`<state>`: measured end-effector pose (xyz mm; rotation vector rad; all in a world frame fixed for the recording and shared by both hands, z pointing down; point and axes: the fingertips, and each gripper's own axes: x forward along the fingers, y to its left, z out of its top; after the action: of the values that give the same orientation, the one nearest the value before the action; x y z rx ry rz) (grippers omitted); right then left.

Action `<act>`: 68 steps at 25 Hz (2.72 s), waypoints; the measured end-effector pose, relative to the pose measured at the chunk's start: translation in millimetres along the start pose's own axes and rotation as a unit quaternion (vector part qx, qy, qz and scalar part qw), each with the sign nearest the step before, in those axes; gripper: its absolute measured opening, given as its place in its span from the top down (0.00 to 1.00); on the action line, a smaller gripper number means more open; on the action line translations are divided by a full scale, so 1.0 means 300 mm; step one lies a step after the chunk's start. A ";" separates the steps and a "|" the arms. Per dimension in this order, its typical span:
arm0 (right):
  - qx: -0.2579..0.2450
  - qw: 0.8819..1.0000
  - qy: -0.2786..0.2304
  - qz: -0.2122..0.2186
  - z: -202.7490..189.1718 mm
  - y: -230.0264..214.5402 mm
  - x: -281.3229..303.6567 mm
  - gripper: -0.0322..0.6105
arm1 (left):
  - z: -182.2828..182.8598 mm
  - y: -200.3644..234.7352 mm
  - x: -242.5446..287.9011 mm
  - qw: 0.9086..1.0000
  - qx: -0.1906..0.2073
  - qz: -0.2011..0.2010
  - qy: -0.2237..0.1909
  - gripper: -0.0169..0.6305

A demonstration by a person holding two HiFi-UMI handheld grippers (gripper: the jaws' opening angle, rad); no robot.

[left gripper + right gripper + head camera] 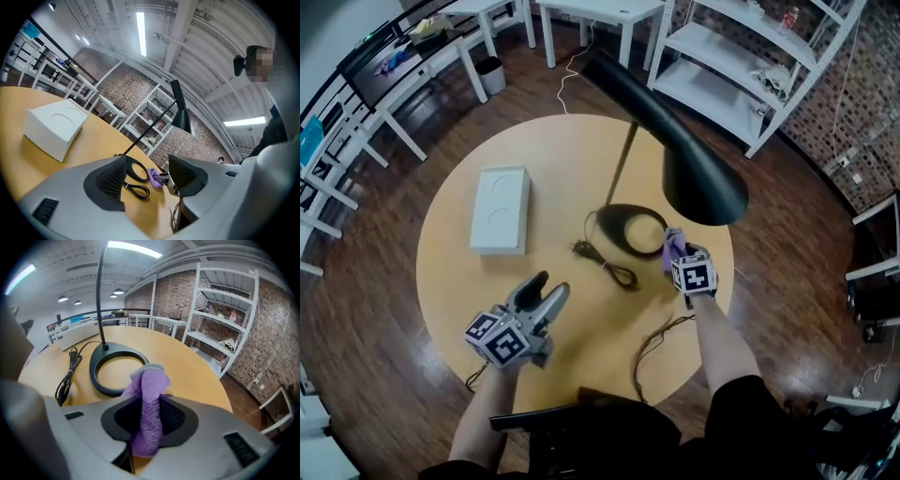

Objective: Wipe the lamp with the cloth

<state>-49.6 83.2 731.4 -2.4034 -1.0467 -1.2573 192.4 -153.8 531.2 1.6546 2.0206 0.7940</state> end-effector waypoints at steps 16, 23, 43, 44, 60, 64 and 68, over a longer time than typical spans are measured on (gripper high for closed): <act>-0.005 0.991 -0.129 0.035 0.401 0.429 0.016 0.80 | -0.012 0.002 -0.029 1.000 -0.015 -0.005 0.002 0.56; -0.063 0.995 -0.073 -0.014 0.371 0.416 0.110 0.80 | 0.028 0.028 -0.052 1.000 -0.003 0.000 0.009 0.56; 0.016 0.990 -0.030 -0.136 0.163 0.112 0.028 0.80 | -0.013 0.073 -0.083 0.993 -0.013 -0.083 0.085 0.56; 0.048 0.989 -0.026 -0.135 0.137 0.100 0.030 0.80 | -0.018 0.071 -0.085 0.992 -0.014 -0.087 0.087 0.56; -0.191 0.977 -0.057 -0.075 0.467 0.417 0.134 0.80 | -0.013 0.095 -0.122 0.993 -0.019 -0.086 0.083 0.56; -0.232 0.967 -0.020 -0.099 0.462 0.362 0.155 0.80 | -0.004 0.120 -0.127 0.993 -0.020 -0.079 0.081 0.56; -0.232 0.964 0.018 -0.132 0.400 0.246 0.136 0.80 | -0.017 0.114 -0.131 0.993 -0.025 -0.079 0.086 0.56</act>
<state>91.2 110.2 699.7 -2.6142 -1.2034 -1.8060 223.0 -188.4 555.8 1.4204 2.1983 0.9497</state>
